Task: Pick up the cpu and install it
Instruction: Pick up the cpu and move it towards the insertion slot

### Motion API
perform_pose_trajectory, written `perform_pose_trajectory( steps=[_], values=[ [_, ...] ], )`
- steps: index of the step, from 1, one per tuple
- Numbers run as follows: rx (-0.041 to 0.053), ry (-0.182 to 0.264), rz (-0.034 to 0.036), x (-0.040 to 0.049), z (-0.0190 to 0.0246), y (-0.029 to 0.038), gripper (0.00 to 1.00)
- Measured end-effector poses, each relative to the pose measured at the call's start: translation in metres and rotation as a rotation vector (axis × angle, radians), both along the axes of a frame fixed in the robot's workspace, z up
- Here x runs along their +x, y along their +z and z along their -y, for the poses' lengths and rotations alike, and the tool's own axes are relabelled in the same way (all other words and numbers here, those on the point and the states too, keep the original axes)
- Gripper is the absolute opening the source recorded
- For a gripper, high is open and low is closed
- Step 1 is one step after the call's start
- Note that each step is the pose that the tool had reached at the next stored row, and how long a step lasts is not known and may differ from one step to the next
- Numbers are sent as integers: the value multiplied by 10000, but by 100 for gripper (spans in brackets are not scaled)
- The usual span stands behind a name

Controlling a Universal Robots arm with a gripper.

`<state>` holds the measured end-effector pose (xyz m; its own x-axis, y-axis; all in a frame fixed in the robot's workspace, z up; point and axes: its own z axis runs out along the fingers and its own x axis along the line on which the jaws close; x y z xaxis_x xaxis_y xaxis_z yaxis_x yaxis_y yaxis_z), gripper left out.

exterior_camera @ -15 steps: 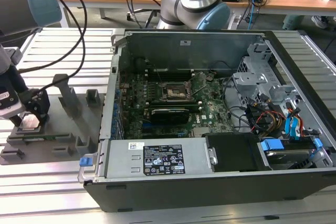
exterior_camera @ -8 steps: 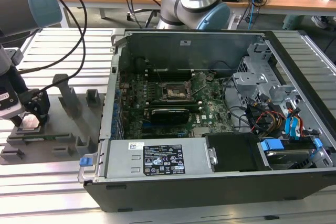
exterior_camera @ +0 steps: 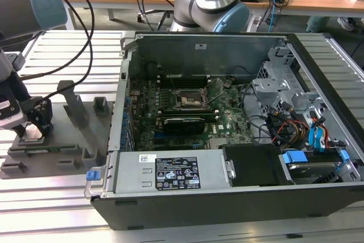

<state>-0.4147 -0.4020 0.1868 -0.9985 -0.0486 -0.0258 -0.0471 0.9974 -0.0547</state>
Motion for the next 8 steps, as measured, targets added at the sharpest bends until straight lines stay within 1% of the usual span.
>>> perform_pose_trajectory(
  steps=[8],
  values=[
    [0,0,0,0,0,-2,55]
  ],
)
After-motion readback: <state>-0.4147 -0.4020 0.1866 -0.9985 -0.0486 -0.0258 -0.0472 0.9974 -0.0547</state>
